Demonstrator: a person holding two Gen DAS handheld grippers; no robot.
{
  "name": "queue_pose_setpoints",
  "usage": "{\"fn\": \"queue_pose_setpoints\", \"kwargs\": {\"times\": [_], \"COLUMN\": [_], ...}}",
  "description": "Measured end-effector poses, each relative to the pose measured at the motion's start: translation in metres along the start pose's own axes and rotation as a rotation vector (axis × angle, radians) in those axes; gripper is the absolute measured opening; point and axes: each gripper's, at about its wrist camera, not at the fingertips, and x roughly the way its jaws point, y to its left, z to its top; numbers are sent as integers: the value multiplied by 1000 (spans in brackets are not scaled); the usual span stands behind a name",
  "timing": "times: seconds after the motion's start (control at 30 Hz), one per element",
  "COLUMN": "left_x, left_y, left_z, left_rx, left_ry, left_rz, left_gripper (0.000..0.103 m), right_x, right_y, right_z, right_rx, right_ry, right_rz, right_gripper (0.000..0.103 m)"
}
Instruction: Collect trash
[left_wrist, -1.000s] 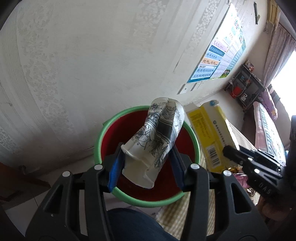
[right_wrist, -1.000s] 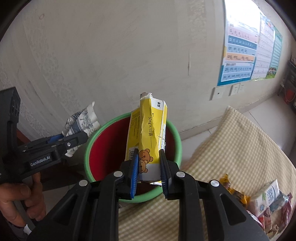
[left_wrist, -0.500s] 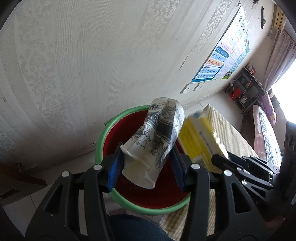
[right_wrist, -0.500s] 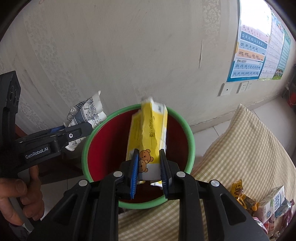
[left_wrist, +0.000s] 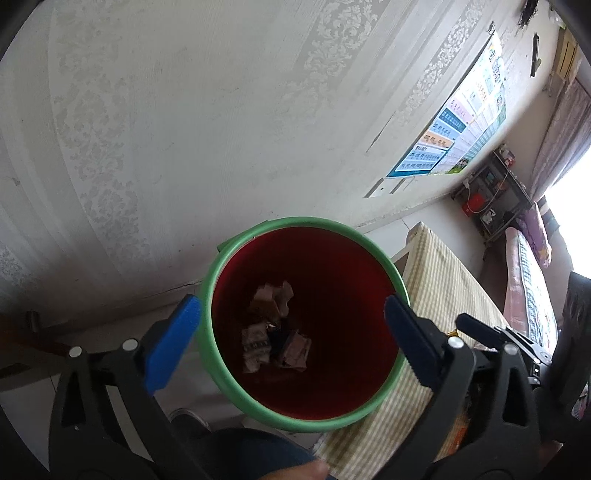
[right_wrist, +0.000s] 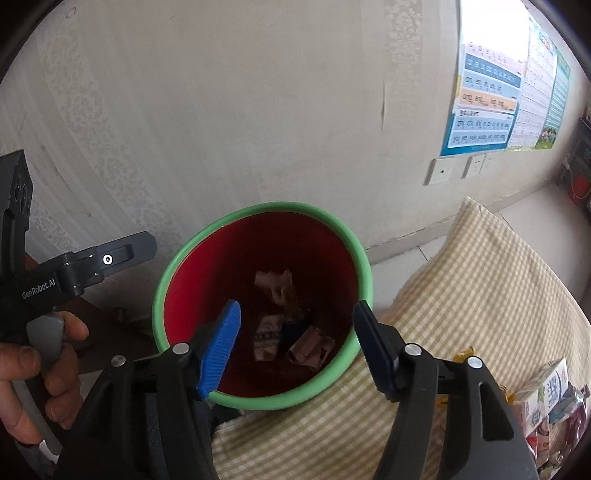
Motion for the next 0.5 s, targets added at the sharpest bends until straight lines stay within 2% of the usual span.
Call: {"fn": "queue_pose_setpoints", "kwargs": {"times": [0.1, 0.3, 0.5], "left_x": [-6, -12, -17], "left_y": [-11, -36, -74], "left_z": [-5, -21, -39], "left_rx": [43, 97, 176], "left_ry": [-17, -6, 12], "left_rz": [39, 16, -14], "left_gripper": [97, 97, 97], "right_x": [-12, -36, -70], "right_y": [-7, -26, -51], "right_z": [-6, -25, -45], "right_rx": [11, 57, 102], "right_ry": [-15, -29, -67], "right_rz": [-13, -38, -75], "right_gripper": [69, 70, 76]}}
